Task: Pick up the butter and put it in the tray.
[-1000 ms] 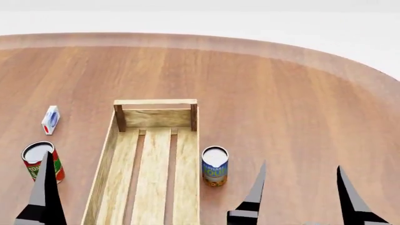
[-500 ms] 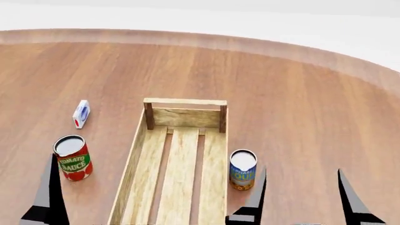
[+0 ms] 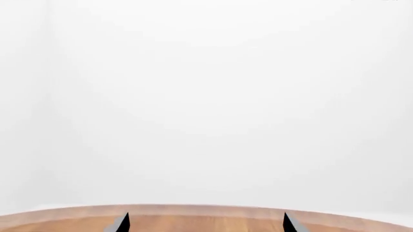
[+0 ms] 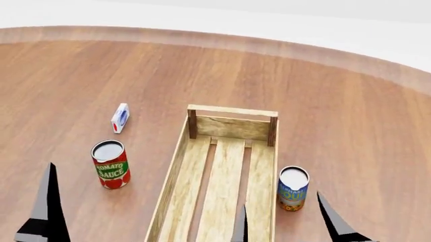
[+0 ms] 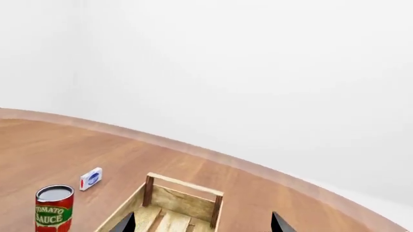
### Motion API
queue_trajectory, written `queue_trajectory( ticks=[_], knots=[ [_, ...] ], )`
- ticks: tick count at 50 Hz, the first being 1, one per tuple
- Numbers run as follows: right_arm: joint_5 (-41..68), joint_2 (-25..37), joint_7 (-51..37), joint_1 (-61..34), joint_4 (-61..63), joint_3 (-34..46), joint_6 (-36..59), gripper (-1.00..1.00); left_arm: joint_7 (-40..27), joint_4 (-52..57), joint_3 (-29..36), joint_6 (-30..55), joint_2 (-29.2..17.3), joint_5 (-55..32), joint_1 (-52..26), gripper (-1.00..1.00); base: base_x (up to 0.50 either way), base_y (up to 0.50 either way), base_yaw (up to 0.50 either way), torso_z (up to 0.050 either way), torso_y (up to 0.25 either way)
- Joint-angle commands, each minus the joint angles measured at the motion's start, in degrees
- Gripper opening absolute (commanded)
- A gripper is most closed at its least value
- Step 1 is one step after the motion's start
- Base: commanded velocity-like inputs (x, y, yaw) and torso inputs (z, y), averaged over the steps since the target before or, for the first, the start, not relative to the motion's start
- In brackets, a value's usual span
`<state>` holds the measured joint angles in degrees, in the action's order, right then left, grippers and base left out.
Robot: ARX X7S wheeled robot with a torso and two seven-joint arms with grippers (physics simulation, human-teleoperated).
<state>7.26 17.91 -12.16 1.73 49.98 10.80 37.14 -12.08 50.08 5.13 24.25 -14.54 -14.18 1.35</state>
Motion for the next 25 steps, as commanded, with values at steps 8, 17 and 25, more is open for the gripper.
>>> queue_trajectory(
  ticks=[8,17,25],
  knots=[
    [4.80,7.64,53.80,43.23,10.00,-31.30,-4.74,1.00,-1.28,0.83,-0.06,1.26,-0.48,-1.23,-0.13,1.00,0.00,0.00,0.00,0.000,0.000],
    [-3.91,1.19,66.95,42.99,10.00,-31.97,-5.00,1.00,-1.63,0.70,0.10,1.17,-0.69,-1.40,-0.09,1.00,0.00,0.00,0.00,0.000,0.000],
    [-0.55,10.02,60.00,43.12,10.00,-28.37,-2.51,1.00,-1.86,0.34,0.15,0.98,-0.93,-1.64,-0.16,1.00,0.00,0.00,0.00,0.000,0.000]
  ],
)
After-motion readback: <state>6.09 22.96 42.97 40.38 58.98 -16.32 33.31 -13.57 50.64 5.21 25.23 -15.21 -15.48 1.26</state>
